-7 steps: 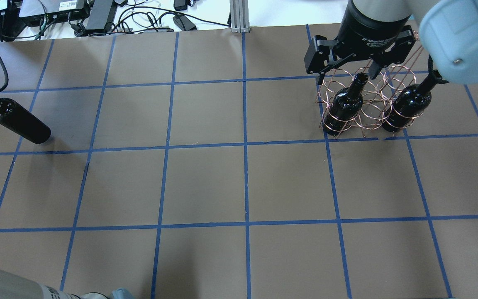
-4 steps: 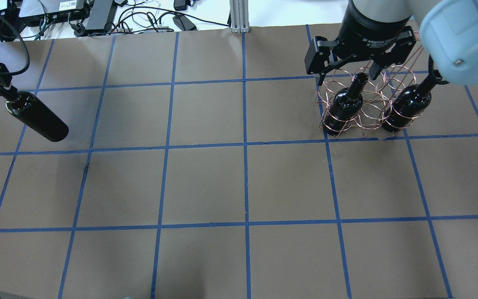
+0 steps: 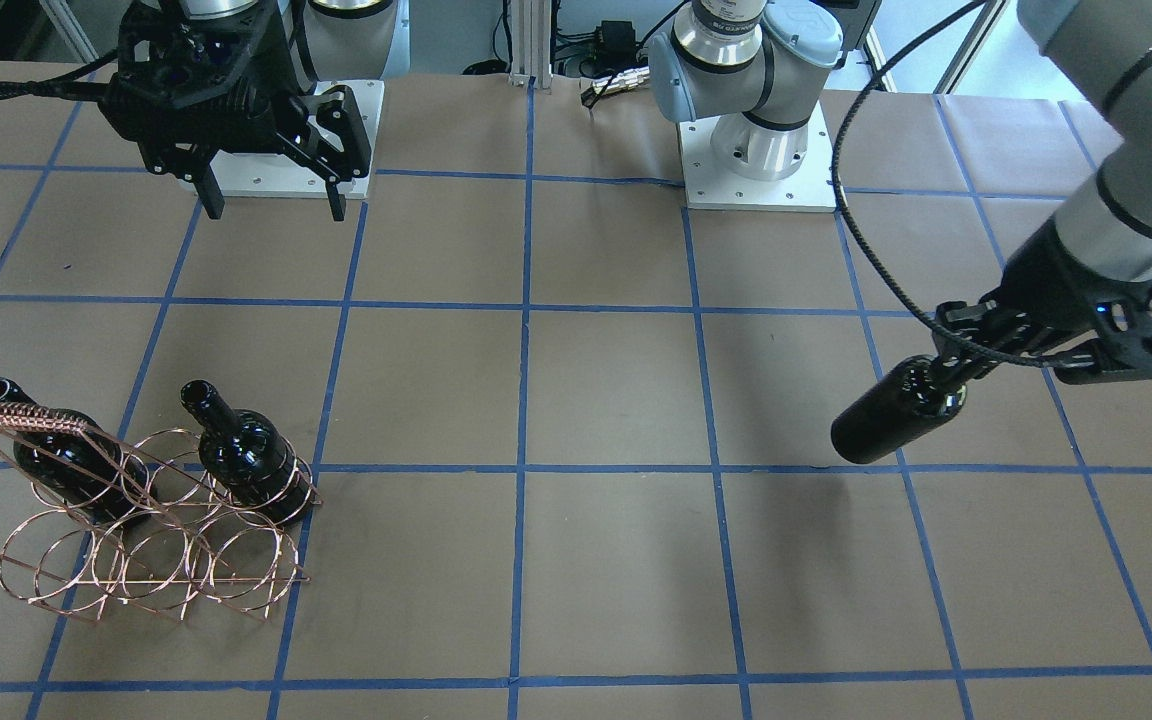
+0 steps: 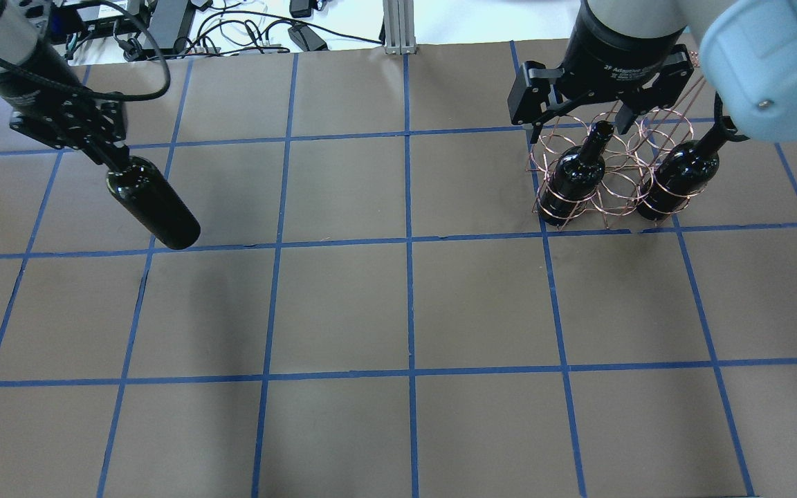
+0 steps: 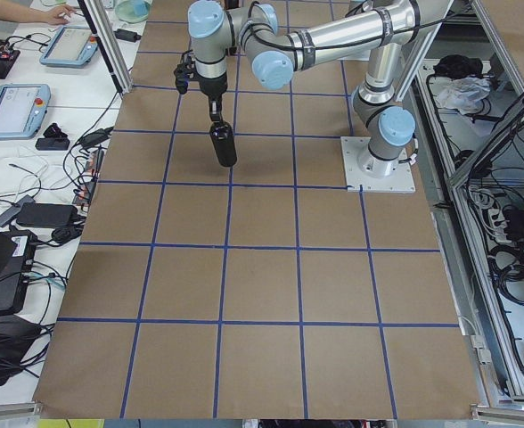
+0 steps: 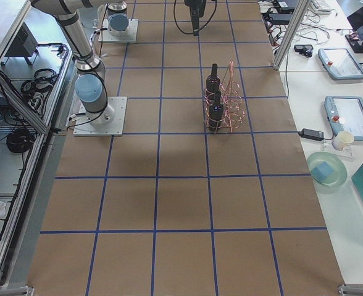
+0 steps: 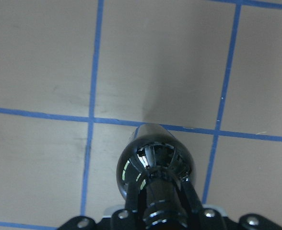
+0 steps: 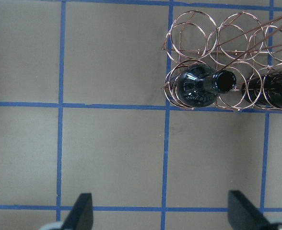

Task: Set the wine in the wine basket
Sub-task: 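Lift the bottle with the left gripper and carry it toward the table center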

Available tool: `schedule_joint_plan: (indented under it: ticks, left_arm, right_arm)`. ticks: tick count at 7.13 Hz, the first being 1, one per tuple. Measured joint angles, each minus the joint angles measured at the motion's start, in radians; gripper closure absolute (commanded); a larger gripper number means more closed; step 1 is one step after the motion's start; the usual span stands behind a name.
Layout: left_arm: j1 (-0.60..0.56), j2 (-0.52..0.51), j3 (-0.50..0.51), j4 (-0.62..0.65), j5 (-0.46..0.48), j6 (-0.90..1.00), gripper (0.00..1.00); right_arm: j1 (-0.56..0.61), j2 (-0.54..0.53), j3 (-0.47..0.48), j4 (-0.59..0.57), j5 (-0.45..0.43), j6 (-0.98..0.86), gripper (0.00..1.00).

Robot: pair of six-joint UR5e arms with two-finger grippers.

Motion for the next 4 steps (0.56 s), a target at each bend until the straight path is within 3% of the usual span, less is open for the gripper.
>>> schedule_joint_plan:
  ticks: [4]
  left_arm:
    - [-0.248,0.063,-0.126,0.021,-0.003,-0.405,1.00]
  right_arm:
    - [0.000,0.000,0.000,-0.002,0.001,0.001,0.00]
